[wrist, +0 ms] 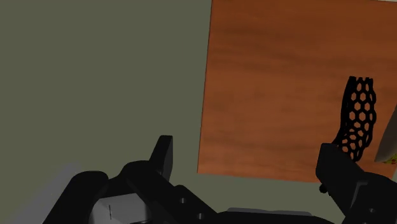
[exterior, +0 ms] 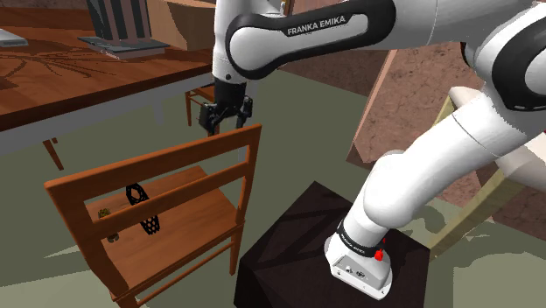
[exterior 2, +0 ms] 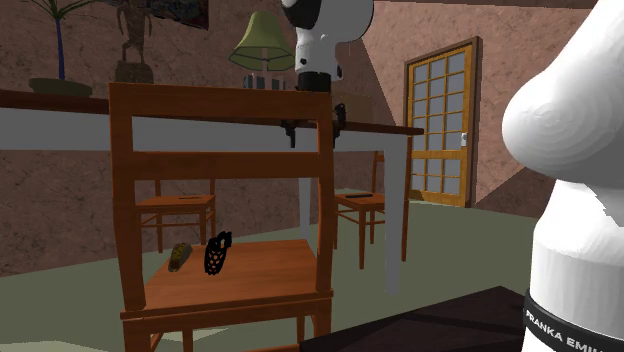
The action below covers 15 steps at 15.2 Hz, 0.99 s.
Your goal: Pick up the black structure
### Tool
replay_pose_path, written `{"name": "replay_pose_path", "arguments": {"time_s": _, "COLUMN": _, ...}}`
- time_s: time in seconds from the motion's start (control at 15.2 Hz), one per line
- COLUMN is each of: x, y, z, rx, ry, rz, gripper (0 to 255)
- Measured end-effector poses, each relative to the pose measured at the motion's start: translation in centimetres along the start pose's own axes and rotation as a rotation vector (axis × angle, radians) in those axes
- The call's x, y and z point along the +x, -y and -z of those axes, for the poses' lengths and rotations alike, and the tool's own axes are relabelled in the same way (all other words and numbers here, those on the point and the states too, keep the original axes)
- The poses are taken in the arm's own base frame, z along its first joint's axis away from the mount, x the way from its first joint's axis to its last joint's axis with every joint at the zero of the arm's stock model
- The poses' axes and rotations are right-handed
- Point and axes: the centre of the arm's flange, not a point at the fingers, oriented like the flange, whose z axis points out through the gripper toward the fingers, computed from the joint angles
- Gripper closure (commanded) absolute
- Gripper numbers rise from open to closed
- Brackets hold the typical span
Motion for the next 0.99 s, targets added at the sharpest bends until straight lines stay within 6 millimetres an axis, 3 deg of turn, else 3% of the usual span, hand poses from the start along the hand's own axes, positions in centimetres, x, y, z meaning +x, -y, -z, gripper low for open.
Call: {"name": "replay_pose_path", "arguments": {"time_s": 0.99, "x": 6.4, "y": 13.4, "z": -12.5, "rx": 0.026, "ry": 0.033, "rz": -0.011, "gripper": 0}}
